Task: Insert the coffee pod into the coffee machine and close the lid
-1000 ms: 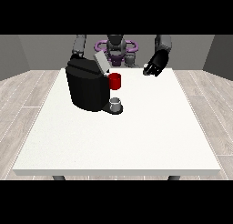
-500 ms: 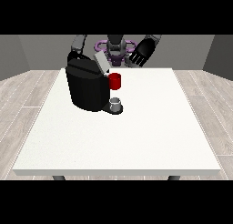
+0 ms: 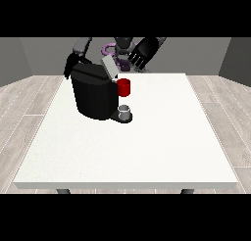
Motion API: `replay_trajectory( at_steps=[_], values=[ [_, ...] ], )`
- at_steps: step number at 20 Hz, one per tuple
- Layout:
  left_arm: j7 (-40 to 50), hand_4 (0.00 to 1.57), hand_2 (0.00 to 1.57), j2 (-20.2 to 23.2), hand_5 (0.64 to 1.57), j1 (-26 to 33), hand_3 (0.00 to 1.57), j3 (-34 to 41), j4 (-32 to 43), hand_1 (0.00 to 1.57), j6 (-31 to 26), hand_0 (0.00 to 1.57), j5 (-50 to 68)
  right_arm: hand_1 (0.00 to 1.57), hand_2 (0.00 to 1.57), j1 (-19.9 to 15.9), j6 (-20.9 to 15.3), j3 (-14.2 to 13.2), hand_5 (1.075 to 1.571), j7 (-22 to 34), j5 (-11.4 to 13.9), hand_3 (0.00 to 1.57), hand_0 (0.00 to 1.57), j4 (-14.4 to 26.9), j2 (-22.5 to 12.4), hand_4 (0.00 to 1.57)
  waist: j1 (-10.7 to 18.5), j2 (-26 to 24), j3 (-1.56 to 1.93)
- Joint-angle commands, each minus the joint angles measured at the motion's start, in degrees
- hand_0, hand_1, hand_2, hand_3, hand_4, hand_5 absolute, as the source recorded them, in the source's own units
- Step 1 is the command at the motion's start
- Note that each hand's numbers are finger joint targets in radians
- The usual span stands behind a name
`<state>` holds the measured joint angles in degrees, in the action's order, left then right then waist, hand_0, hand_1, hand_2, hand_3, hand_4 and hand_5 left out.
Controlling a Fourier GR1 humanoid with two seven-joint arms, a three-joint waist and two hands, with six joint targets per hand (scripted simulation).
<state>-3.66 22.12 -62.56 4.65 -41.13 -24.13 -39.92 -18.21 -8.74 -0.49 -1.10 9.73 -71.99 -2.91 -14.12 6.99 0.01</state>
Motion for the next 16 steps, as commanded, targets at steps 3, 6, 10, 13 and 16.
replay_trajectory(
  at_steps=[3,6,10,13,16],
  values=[
    [2.48,0.48,1.30,1.39,1.571,-6.08,1.25,1.25,1.02,1.25,0.56,1.25,-0.84,0.00,0.00,-5.66,-0.09,-1.03,1.571,2.76,-0.09,0.00,0.00,-1.88,-0.97,0.27,-1.96,4.53,0.01],
    [-0.75,0.48,1.29,4.56,1.571,-6.22,1.25,2.38,2.01,1.24,-0.35,1.24,-0.37,0.00,0.00,-5.43,1.38,-1.86,1.571,2.73,-1.31,0.00,0.00,-3.59,-2.27,0.19,-3.04,6.05,0.00],
    [1.81,0.49,1.29,-0.74,1.571,-6.72,1.24,0.62,0.84,1.22,0.27,1.22,-0.82,0.00,0.00,-5.05,-0.23,-3.27,1.571,1.16,-0.99,0.00,0.00,0.20,-2.09,0.00,-1.18,5.79,0.02],
    [-1.08,0.47,1.27,3.65,1.571,-7.73,1.23,1.01,2.60,1.19,-0.71,1.19,-1.71,0.00,0.00,-6.80,-0.36,-2.67,1.571,2.14,-0.37,0.00,0.00,-1.95,-2.40,0.12,-2.29,8.71,0.01],
    [-0.72,0.47,1.26,3.78,1.571,-8.56,1.23,1.99,3.09,1.19,-0.64,1.19,-1.21,0.00,0.00,-6.33,0.38,-3.36,1.571,1.40,-0.93,0.00,0.00,-0.97,-3.12,0.00,-2.73,9.47,0.01]
  ],
)
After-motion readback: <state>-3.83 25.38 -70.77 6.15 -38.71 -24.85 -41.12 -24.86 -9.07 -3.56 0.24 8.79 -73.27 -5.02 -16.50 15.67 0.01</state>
